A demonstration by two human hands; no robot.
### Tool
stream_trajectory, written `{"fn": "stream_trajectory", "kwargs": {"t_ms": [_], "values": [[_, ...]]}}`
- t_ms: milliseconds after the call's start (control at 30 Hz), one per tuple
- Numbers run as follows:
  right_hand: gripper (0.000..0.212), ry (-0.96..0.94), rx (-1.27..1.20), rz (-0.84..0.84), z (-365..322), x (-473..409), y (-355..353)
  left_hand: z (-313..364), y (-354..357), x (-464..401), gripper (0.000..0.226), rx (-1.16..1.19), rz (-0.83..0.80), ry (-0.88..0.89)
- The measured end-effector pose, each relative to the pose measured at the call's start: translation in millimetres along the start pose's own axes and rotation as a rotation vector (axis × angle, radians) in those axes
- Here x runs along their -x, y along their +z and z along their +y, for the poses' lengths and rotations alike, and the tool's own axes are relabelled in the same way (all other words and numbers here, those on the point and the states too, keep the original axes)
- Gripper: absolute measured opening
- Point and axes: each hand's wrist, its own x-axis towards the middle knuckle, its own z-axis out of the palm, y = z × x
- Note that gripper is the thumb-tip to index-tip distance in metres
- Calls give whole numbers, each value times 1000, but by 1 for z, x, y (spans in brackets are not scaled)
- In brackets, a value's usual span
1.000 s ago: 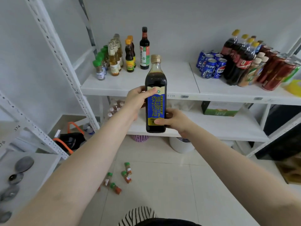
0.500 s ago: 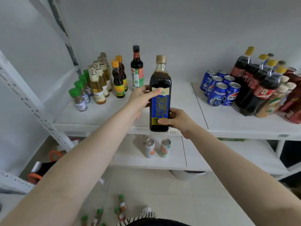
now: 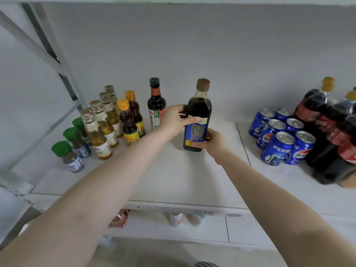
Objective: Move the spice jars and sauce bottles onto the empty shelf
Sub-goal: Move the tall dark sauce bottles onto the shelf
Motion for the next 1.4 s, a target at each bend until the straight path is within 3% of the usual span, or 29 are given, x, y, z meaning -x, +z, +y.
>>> {"fn": "stream_trajectory", "kwargs": {"t_ms": [300, 900, 1167, 1300, 1400], "values": [[47, -28, 65, -43, 20, -59, 7, -29, 6, -40, 32, -50, 78, -21], [47, -42, 69, -76, 28, -70, 16, -46, 11, -46, 43, -44, 143, -11], [76, 53, 161, 8, 17, -42, 13, -40, 15, -14, 72, -113, 132, -172], [64, 125, 160, 68, 15, -4, 8, -56, 16, 36, 55, -41, 184, -335], [53, 77, 214, 93, 15, 29, 10, -72, 9, 78, 55, -77, 203, -350]]}}
